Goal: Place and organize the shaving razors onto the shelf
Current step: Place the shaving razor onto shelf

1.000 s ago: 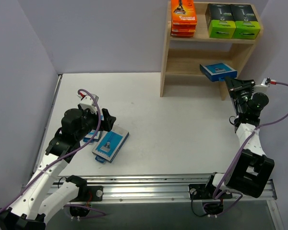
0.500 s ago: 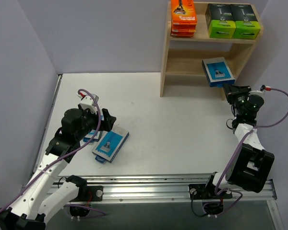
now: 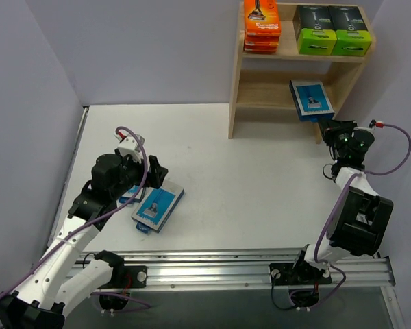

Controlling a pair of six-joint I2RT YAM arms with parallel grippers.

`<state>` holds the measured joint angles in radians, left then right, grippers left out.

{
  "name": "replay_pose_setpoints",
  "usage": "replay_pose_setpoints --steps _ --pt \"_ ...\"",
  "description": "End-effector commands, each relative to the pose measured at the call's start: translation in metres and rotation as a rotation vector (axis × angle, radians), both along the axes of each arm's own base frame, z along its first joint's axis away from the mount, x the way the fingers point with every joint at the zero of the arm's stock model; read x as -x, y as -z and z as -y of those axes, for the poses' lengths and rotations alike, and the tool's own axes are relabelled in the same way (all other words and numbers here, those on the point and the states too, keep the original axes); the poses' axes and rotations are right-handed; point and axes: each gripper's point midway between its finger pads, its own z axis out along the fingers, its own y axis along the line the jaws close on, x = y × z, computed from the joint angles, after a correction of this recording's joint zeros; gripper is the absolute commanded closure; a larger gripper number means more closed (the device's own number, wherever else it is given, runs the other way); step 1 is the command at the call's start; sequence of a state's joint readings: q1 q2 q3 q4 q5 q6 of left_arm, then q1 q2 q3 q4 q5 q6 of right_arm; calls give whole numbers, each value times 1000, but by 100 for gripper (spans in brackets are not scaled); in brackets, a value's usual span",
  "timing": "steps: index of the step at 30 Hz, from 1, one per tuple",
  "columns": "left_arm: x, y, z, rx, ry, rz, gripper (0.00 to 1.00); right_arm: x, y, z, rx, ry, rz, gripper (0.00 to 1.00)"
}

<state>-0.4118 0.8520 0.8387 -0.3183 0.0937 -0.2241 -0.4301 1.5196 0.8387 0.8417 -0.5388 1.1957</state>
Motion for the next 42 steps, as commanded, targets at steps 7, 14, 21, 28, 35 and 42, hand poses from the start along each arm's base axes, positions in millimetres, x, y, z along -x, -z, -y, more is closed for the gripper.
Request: replay_pose_setpoints --steps 7,14,21,28,35,42 --pt "-1 -24 7 11 24 52 6 -28 -47 10 38 30 132 100" --pt "-2 -21 9 0 28 44 6 -40 -44 18 19 57 128 100" --pt "-2 -20 10 -2 29 42 6 -53 -39 24 -9 64 130 100" --pt "-2 -19 11 -9 33 40 6 -64 -36 26 -21 57 126 100" --pt "-3 -17 13 -14 38 33 6 -72 -33 28 -23 43 127 100" --pt "-3 -15 14 -18 40 28 6 -76 -32 30 -23 40 127 100"
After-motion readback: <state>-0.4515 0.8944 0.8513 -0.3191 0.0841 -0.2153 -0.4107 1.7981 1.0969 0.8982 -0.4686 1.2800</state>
